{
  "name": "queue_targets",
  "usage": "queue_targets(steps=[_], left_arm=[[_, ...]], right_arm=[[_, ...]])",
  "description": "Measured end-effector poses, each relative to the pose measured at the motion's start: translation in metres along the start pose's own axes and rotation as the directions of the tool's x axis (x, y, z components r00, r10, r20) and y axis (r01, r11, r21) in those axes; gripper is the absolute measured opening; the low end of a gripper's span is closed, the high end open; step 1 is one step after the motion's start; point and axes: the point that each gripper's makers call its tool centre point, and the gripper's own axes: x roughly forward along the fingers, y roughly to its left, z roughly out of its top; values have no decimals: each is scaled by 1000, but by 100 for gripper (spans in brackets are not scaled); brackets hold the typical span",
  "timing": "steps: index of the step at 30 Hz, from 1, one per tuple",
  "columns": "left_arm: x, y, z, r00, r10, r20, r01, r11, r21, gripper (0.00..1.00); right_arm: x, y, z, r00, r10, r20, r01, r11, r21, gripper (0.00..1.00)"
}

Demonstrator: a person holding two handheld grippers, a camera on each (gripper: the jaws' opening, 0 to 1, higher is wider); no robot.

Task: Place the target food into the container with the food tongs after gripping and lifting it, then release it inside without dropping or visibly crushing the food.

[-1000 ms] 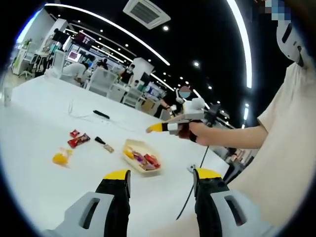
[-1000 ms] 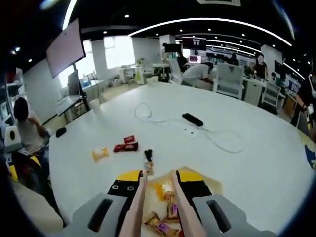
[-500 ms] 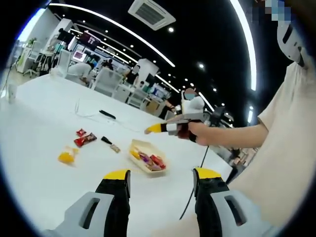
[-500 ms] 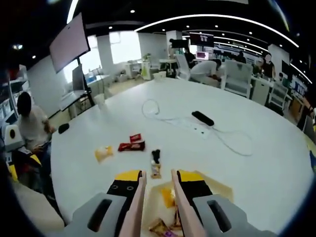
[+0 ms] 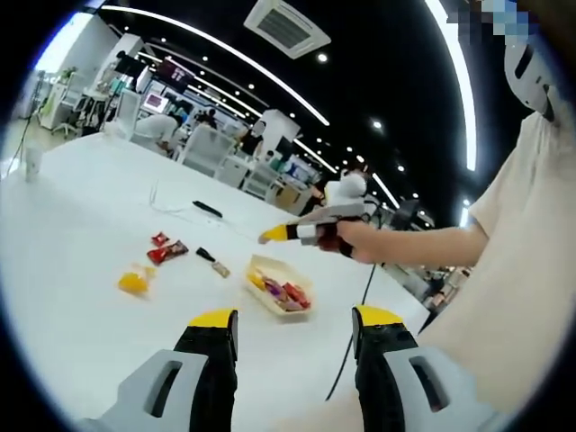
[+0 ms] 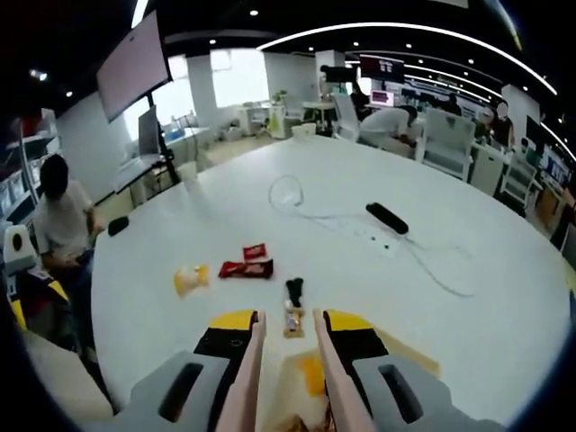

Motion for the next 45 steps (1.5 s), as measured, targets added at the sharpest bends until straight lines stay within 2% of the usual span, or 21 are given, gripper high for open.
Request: queue_targets(steps=[18, 28, 33, 45], left_arm=[[-6, 17, 5, 999, 39, 3, -39, 999, -29, 50], [-9, 25, 2, 998, 61, -13, -62, 997, -40, 50], [-9, 30, 8, 998, 67, -8, -67, 997, -43, 49], [-5, 36, 5, 998, 59, -21, -61, 996, -72, 48]], right_arm=[[41, 5, 4, 997, 46, -58, -49, 998, -45, 29], [67, 13, -6, 989, 86, -117, -96, 993, -75, 29], [75, 9, -6, 988, 89, -127, -100, 992, -79, 29], [93, 12, -8, 984, 94, -152, -107, 991, -77, 29]])
